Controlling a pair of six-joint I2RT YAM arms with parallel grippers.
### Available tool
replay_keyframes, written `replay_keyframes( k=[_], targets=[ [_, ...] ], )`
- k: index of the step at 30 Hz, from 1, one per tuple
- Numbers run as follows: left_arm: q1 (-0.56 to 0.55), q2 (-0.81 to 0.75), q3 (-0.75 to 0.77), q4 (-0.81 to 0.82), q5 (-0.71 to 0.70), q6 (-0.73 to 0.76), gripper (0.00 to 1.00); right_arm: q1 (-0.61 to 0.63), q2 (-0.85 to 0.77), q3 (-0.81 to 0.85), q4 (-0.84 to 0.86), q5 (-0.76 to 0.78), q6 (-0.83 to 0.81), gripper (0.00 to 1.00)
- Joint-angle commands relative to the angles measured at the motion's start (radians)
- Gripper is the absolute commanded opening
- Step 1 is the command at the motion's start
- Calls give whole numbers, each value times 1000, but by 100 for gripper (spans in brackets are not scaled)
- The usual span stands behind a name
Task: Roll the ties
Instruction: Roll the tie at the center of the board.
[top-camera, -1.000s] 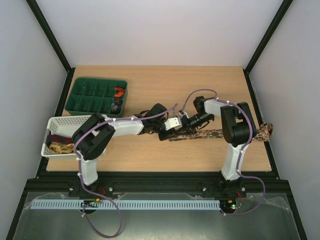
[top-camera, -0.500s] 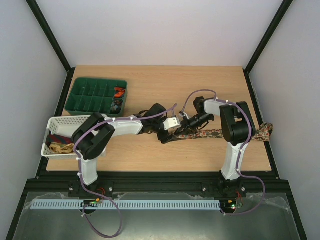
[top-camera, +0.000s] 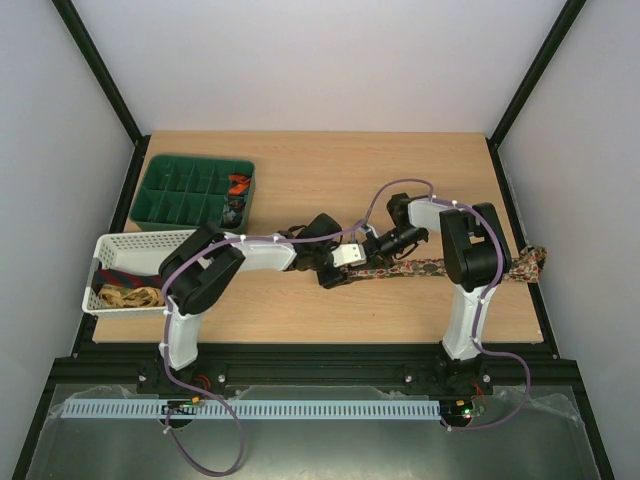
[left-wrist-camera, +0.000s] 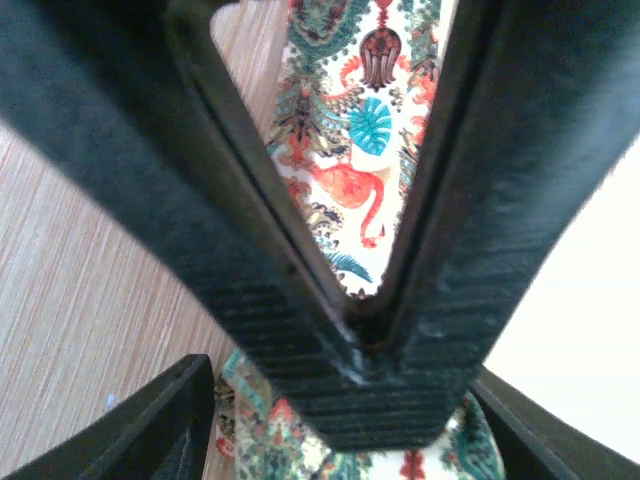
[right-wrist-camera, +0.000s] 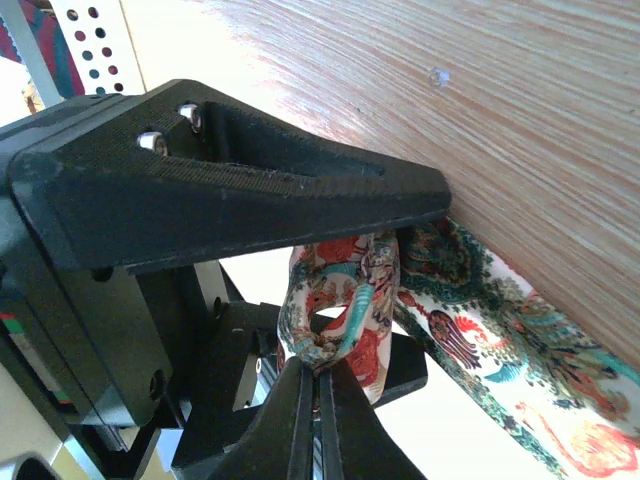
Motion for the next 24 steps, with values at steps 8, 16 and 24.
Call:
replay_keyframes(
  k=[8,16,24],
  targets=[
    [25,-48,-33,-118,-40,161,36,-12,40,20,-33,-10,-6,1],
    [67,-60,-42,-123,8,148,48,-11,98,29,3,68,-12,1],
    [106,-147,-167,77,153,22,64,-12,121,-7,25,164,-34,1]
  ],
)
